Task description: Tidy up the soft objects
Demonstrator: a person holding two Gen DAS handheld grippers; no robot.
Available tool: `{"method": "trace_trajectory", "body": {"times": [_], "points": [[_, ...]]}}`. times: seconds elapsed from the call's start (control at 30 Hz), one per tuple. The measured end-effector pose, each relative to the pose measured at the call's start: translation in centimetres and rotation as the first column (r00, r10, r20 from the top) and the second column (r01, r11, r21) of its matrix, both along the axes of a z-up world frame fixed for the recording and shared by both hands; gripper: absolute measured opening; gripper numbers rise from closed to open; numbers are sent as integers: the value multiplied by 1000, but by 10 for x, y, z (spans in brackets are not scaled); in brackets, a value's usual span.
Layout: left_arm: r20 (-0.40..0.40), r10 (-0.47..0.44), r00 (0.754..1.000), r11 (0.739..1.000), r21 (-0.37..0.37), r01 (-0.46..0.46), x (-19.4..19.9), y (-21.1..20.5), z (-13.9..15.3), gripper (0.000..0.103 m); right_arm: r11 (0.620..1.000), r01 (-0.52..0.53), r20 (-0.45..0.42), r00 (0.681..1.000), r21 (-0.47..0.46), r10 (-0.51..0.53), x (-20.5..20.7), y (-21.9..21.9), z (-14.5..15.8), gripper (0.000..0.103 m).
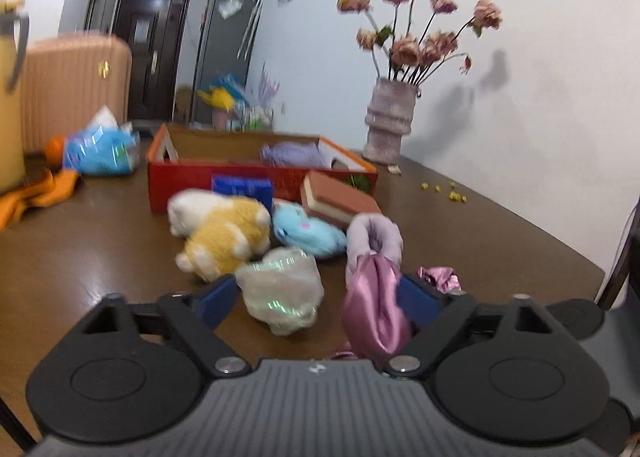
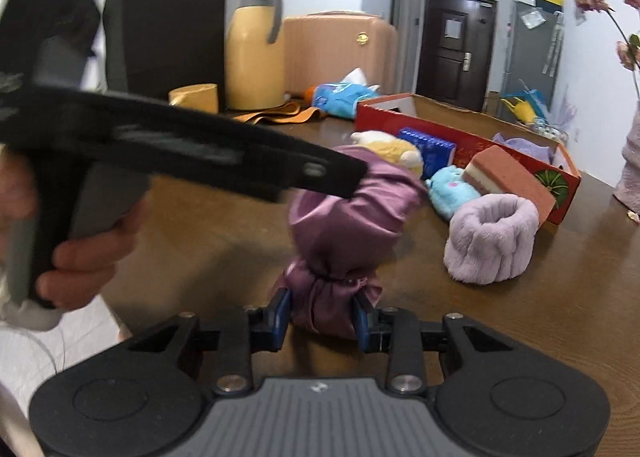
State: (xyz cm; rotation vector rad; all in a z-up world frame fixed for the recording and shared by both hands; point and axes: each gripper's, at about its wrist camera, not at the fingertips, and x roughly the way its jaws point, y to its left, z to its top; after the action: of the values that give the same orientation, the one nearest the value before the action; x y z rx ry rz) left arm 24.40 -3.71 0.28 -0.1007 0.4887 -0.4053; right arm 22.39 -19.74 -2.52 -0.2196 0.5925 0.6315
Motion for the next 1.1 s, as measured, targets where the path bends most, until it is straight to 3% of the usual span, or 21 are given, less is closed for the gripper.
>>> {"method": "trace_trajectory", "body": {"times": [0.03, 0.1, 0.17, 0.3, 0.37, 0.43, 0.63, 0.77, 0.9, 1.07, 1.1], "points": [[-20, -11, 1000, 1000, -15, 11, 3, -1, -2, 68, 1000, -12, -7, 1000, -4, 12, -2, -1, -1, 30], [-55, -53, 997, 997, -57, 50, 5, -1, -7, 46, 999, -29, -18, 999, -14, 29, -6, -2, -3, 29], [-66, -85, 994, 993, -88, 79, 3, 0, -9, 32, 999, -34, -17, 999, -27, 34, -9, -2, -4, 28], [-65, -62, 996, 994, -92, 56, -1, 4, -11, 20, 1000, -15, -1, 1000, -8, 15, -14, -7, 2, 34], [-74, -28, 997, 996, -86, 22, -3, 8, -12, 19, 1000, 1, 13, 1000, 14, -1, -16, -13, 6, 48], [-86, 14, 996, 997, -79, -21, -5, 16, -11, 18, 998, 37, 21, 999, 49, -38, -16, -21, 10, 53], [-144, 89, 986, 994, -47, -96, -29, 42, -25, 17, 983, 62, -10, 998, 174, -61, -10, -26, 13, 53], [-131, 128, 983, 989, -56, -136, -41, 61, -26, 19, 973, 50, -11, 999, 224, -49, -2, -12, 12, 50], [-95, 178, 979, 980, -72, -186, -55, 91, -18, 37, 982, -5, -3, 1000, 189, 6, 3, 19, 11, 41], [-110, 226, 968, 956, -167, -242, -68, 129, -7, 41, 995, -23, 40, 999, 99, 19, 3, 58, 8, 41], [-101, 230, 968, 950, -193, -245, -71, 134, -3, 46, 995, -28, 41, 999, 95, 24, 4, 62, 9, 41]]}}
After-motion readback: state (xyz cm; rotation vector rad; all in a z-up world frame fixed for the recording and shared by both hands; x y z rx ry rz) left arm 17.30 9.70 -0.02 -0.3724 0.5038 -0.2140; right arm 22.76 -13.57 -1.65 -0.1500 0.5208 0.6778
